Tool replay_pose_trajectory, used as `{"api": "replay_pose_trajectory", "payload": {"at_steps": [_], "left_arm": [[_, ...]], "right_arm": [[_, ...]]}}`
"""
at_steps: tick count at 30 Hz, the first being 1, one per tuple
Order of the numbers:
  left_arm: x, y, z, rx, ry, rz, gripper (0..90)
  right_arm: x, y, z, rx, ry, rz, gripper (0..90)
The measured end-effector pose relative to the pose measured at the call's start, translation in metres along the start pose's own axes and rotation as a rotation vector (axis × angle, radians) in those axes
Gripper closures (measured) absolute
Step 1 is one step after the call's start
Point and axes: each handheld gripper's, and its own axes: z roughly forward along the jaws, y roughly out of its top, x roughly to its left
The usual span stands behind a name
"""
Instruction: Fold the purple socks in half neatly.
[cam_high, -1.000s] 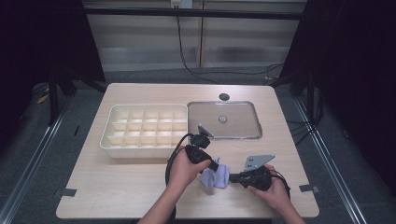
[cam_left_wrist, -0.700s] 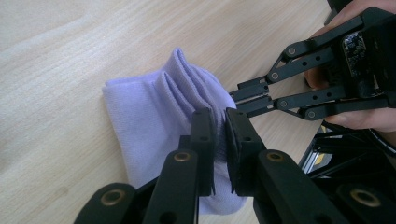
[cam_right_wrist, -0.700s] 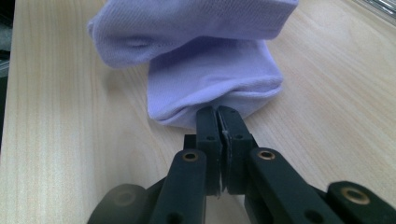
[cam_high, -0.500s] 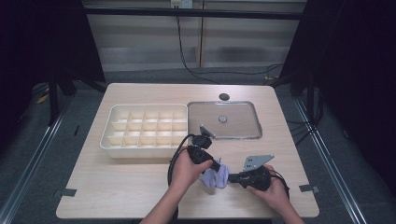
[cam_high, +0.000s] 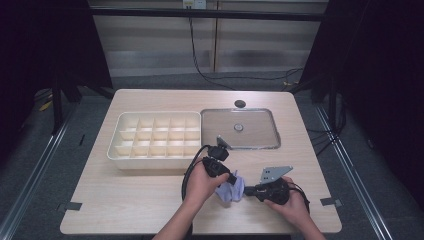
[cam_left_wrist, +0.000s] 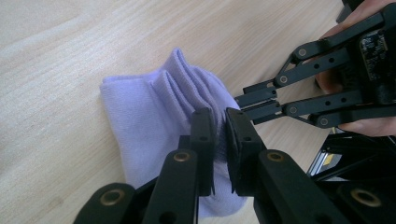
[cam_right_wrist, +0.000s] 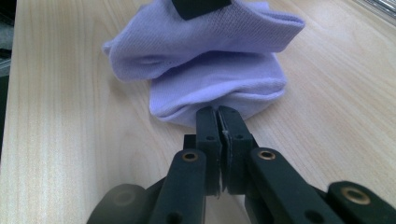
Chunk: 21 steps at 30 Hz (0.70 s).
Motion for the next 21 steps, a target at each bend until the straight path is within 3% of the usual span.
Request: {"api": "replay_pose_trajectory", "payload": {"at_steps": [21], "left_arm": [[-0.0027,0.0000,0.0074,0.001,0.001,0.008,81.6]], "right_arm": [[-0.0002,0.0000,-0.0003,0.002,-0.001,0.001,87.1]]}}
